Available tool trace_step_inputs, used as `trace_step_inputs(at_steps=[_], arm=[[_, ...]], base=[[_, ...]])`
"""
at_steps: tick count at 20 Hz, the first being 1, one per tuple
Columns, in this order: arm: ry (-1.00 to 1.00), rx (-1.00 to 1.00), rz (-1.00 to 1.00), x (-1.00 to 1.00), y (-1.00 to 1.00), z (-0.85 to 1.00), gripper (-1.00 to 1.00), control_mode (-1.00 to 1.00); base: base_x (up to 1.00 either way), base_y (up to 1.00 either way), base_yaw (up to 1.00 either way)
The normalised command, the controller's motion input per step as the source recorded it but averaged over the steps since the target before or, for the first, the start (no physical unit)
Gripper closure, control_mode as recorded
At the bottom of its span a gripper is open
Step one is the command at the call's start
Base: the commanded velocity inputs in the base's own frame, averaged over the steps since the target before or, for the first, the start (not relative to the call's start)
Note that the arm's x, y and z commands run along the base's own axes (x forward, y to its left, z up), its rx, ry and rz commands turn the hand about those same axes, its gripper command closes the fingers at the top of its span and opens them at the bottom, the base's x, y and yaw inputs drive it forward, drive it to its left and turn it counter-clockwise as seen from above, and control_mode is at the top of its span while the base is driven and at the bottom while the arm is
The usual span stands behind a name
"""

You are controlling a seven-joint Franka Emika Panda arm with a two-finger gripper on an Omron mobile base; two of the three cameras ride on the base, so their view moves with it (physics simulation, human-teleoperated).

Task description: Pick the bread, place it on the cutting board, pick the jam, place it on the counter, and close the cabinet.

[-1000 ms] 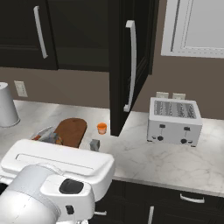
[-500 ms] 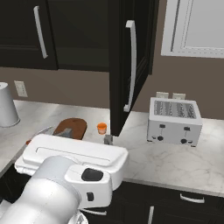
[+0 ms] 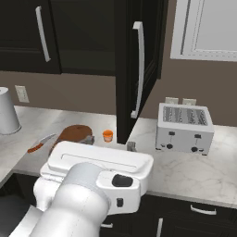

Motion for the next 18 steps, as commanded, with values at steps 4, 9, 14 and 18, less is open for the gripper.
trace_step_inputs(at_steps=[4,9,14,18], arm=[[0.0,0.0,0.02,0.17,-0.23,-0.11,-1.0,-1.0],[0.0,0.0,0.03,0.17,-0.21,-0.08,-1.0,-1.0],[-0.01,0.0,0.07,0.16,-0.25,-0.06,-1.0,-1.0],[-0.01,0.0,0.09,0.23,-0.21,-0.04,-1.0,-1.0]], base=[[0.0,0.0,0.0],[0.0,0.0,0.0],[0.0,0.0,0.0],[0.0,0.0,0.0]])
